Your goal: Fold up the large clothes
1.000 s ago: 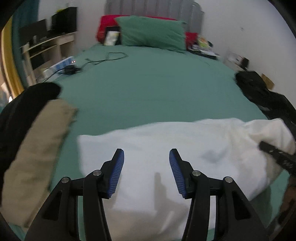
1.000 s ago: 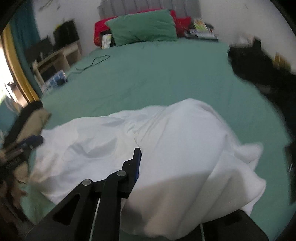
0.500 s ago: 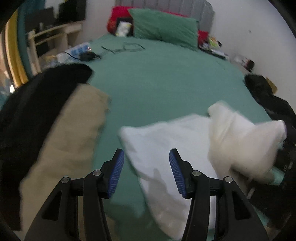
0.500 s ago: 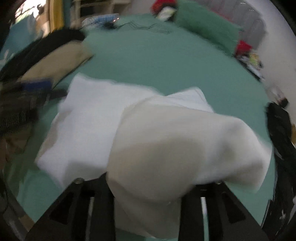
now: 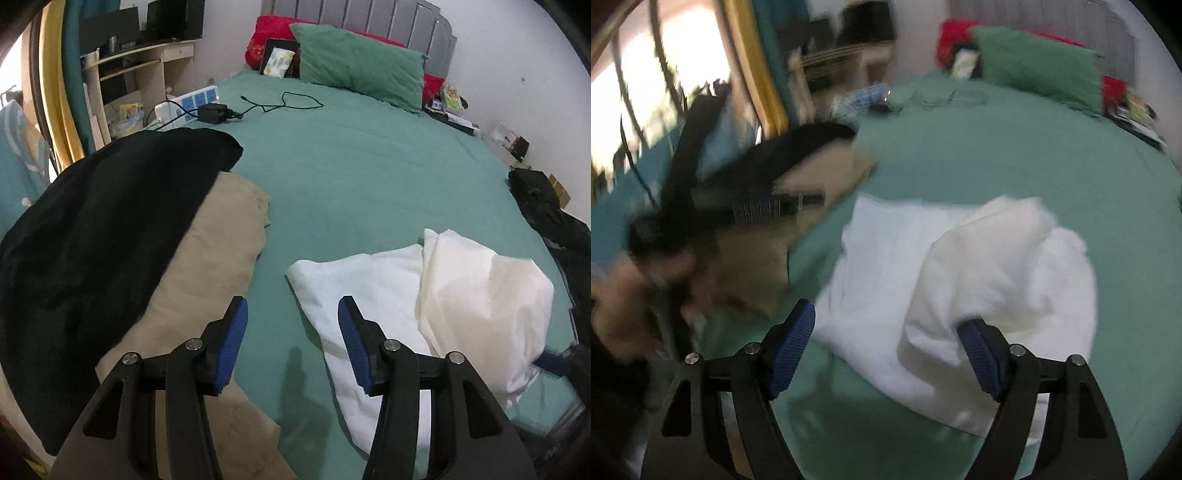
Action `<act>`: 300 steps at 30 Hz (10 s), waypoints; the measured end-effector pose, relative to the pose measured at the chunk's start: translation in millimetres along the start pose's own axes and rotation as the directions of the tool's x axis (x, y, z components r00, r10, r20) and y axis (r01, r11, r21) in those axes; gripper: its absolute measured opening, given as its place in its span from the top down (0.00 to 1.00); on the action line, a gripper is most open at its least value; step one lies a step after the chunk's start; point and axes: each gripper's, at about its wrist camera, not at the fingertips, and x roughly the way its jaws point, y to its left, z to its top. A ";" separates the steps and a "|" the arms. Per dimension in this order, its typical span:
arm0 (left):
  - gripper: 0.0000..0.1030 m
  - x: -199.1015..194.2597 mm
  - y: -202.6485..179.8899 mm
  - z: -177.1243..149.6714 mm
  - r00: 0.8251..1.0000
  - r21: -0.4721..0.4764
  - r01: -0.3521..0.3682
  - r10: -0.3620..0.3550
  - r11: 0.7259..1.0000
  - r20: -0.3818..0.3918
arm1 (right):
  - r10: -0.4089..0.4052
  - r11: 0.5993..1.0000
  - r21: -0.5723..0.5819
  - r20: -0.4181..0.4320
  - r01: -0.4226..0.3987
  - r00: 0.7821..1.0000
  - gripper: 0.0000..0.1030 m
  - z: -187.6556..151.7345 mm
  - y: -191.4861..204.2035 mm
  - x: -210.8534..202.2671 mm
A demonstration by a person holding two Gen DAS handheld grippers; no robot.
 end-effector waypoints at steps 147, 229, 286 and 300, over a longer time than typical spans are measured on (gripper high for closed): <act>0.71 52.6 -233.4 -102.3 0.851 0.050 0.508 -0.492 0.860 -0.185 | 0.091 0.851 0.516 0.033 -0.095 0.995 0.65 -110.5 -209.0 -16.4; 0.80 92.4 57.9 51.1 0.962 -0.119 0.263 -0.270 0.957 -0.040 | 0.097 0.967 0.224 0.129 -0.124 0.987 0.79 60.9 -56.3 144.9; 0.45 -23.1 6.8 -4.5 1.000 -0.057 -0.017 0.017 0.998 0.005 | -0.133 0.958 0.233 -0.157 0.168 0.978 0.24 -6.7 -89.4 22.3; 0.42 -87.9 -37.6 -30.3 1.000 -0.063 0.022 -0.022 0.998 0.003 | -0.151 0.953 0.249 -0.102 0.172 0.983 0.24 -27.5 -96.9 -47.8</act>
